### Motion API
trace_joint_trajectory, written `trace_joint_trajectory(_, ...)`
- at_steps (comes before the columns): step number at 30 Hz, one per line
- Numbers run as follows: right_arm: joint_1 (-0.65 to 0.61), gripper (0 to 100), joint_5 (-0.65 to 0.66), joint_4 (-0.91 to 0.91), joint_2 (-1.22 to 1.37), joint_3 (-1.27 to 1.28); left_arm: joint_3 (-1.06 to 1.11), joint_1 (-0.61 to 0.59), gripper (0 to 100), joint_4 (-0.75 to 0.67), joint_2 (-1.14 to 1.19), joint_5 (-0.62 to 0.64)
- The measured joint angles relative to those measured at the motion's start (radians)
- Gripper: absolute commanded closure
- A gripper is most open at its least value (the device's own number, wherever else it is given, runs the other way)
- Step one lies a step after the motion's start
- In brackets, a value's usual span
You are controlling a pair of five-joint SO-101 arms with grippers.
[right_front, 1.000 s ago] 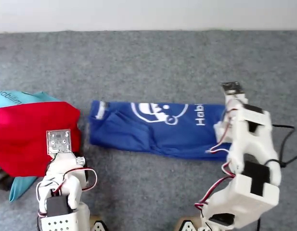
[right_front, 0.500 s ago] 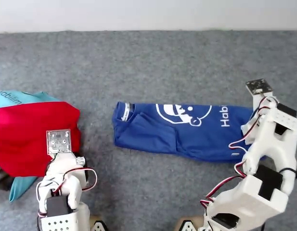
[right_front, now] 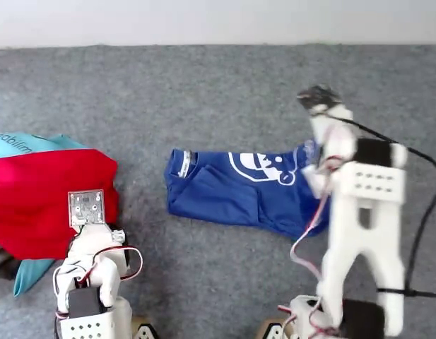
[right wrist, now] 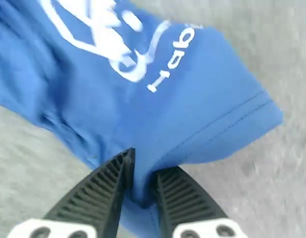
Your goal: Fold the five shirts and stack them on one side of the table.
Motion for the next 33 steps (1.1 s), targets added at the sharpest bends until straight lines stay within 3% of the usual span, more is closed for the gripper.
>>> trace_joint_trajectory(6,-0.288,98.8,-0.206,-0.084,-0.005,0.0,0.0,0.0,99,0.0,0.0,0.0)
trace_joint_trajectory(9,-0.374,98.8,-0.258,-0.18,0.058,-0.015,0.0,0.0,99,0.0,0.0,0.0)
trace_joint_trajectory(15,-0.457,98.8,-0.27,-0.23,0.252,-0.146,0.0,0.0,99,0.0,0.0,0.0)
trace_joint_trajectory(27,-0.555,97.9,-0.27,-0.103,0.591,-0.493,0.0,0.0,99,0.0,0.0,0.0)
trace_joint_trajectory(33,-0.612,75.9,-0.253,0.029,0.697,-0.623,0.0,0.0,99,0.0,0.0,0.0)
